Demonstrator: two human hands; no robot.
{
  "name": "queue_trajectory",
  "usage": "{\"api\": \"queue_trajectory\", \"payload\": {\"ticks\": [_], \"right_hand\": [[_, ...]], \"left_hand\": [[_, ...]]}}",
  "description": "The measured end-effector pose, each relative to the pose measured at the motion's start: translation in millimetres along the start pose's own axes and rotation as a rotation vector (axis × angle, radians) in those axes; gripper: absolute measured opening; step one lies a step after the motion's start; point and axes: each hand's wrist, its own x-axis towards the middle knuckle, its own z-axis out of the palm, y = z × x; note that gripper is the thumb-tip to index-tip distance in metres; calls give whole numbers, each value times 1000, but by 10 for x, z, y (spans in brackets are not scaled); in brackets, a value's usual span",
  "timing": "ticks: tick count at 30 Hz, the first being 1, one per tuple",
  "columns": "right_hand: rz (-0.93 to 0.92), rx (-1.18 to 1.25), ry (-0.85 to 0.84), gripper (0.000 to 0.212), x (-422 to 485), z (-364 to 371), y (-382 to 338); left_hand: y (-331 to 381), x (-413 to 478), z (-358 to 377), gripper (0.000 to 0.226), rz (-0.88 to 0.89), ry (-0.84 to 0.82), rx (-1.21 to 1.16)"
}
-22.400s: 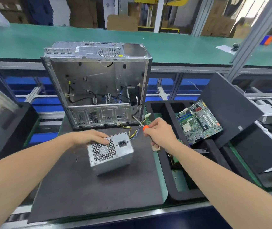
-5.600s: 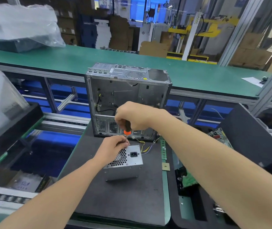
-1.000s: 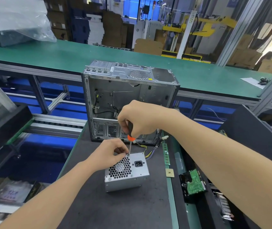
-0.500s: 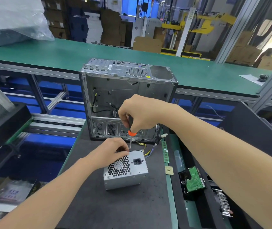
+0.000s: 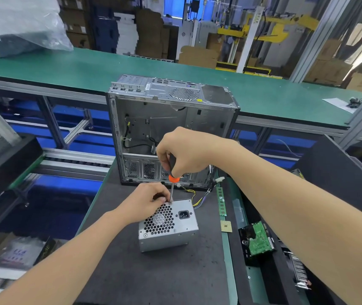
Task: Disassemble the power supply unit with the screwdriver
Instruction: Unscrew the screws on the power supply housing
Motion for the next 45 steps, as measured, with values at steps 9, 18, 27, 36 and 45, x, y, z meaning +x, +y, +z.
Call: {"api": "queue_trajectory", "payload": {"ticks": [9, 18, 27, 36, 45], "right_hand": [[-11, 0, -19, 15, 12, 7, 5], [-32, 42, 10, 19, -1, 78, 14], [359, 136, 602, 51, -51, 547, -30], [169, 410, 424, 22, -137, 454, -51], [274, 344, 565, 46, -134, 569, -69]], "left_hand": [[34, -11, 1, 25, -5, -5, -39], [75, -45, 1, 19, 41, -4, -112], [76, -25, 206, 21, 29, 187, -107], [110, -61, 168, 18, -24, 158, -180], [194, -80, 231, 24, -83, 232, -142]]}}
